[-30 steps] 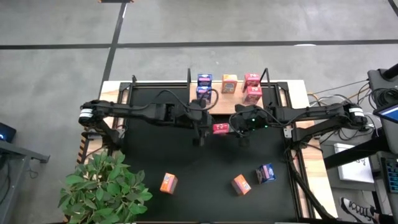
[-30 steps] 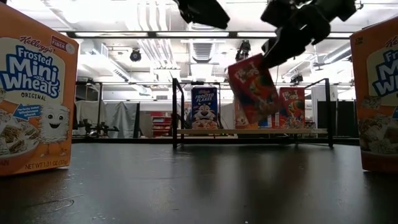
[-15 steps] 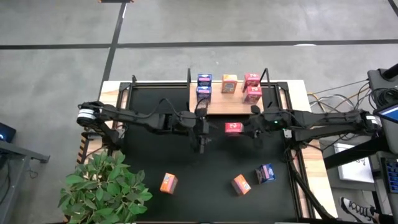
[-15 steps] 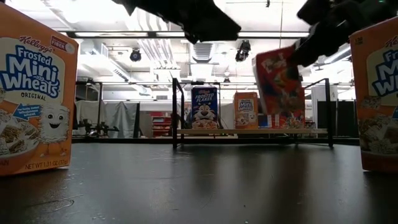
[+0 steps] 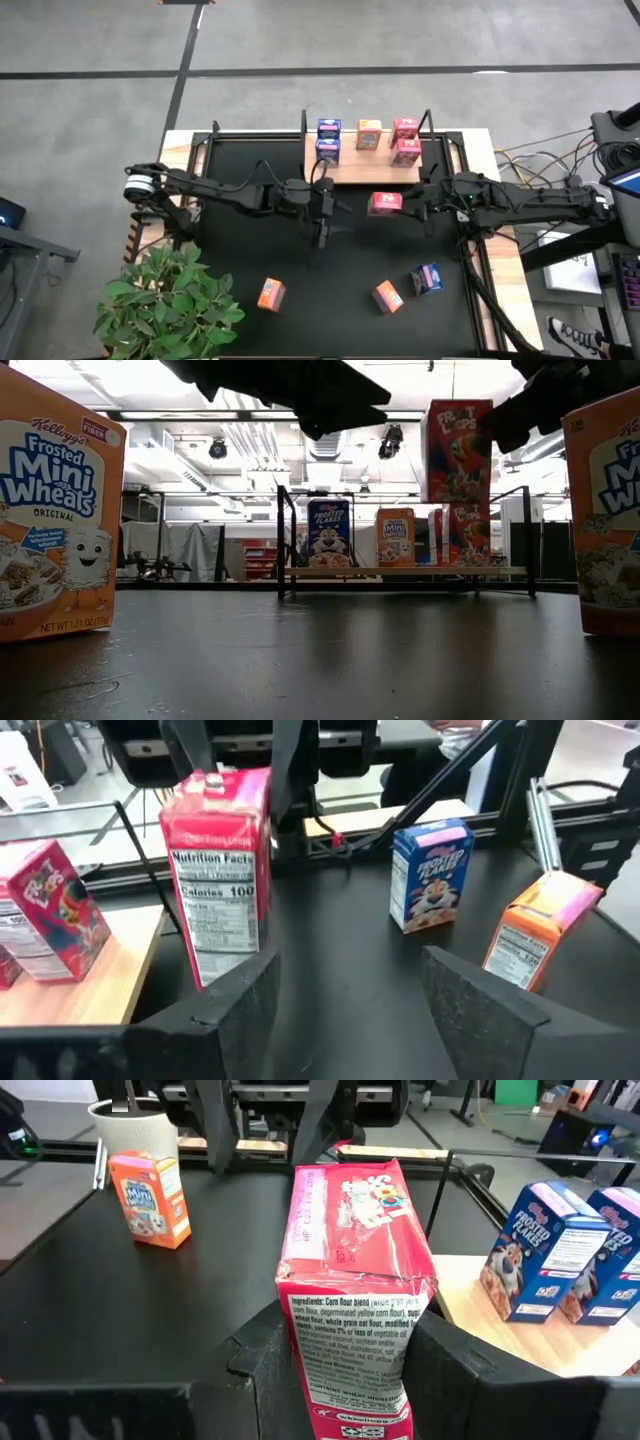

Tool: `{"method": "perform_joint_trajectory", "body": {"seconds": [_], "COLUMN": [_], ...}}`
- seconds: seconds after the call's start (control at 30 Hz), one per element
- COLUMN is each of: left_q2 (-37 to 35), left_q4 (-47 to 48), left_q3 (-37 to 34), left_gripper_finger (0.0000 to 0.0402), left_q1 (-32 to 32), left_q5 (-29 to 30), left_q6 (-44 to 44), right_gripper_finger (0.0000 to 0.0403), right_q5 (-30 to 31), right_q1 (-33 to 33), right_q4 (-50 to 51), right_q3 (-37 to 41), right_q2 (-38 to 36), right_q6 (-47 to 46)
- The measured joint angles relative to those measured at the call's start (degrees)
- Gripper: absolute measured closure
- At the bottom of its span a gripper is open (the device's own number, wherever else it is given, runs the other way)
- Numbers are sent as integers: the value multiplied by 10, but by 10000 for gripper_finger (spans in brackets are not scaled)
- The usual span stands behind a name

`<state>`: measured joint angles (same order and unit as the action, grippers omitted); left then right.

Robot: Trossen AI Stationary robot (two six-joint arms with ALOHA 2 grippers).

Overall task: Stack cereal on shelf
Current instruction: Put the red cereal box on the shelf aligned with the other red cereal box

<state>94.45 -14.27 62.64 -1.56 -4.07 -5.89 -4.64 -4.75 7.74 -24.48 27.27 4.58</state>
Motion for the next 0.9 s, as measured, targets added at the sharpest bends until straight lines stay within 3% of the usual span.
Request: {"method": "perform_joint_trajectory", "body": {"seconds": [0.2, 0.37, 0.67, 0.9], "left_q2": [0, 19, 64, 99], "left_q4": [-2, -42, -107, -196], "left_q3": [-2, -2, -1, -1], "left_gripper_finger": [125, 97, 93, 93], "left_q1": [3, 7, 22, 28], "left_q5": [47, 53, 55, 1], "left_q6": [9, 3, 2, 2], "right_gripper_finger": [252, 252, 254, 252], "right_q5": [-10, -30, -33, -33], "right_q1": [0, 0, 0, 0], "right_q4": [-4, -21, -28, -38], "right_q3": [4, 6, 6, 6], "right_q2": [-1, -1, -2, -1], "right_q6": [0, 6, 16, 21]}}
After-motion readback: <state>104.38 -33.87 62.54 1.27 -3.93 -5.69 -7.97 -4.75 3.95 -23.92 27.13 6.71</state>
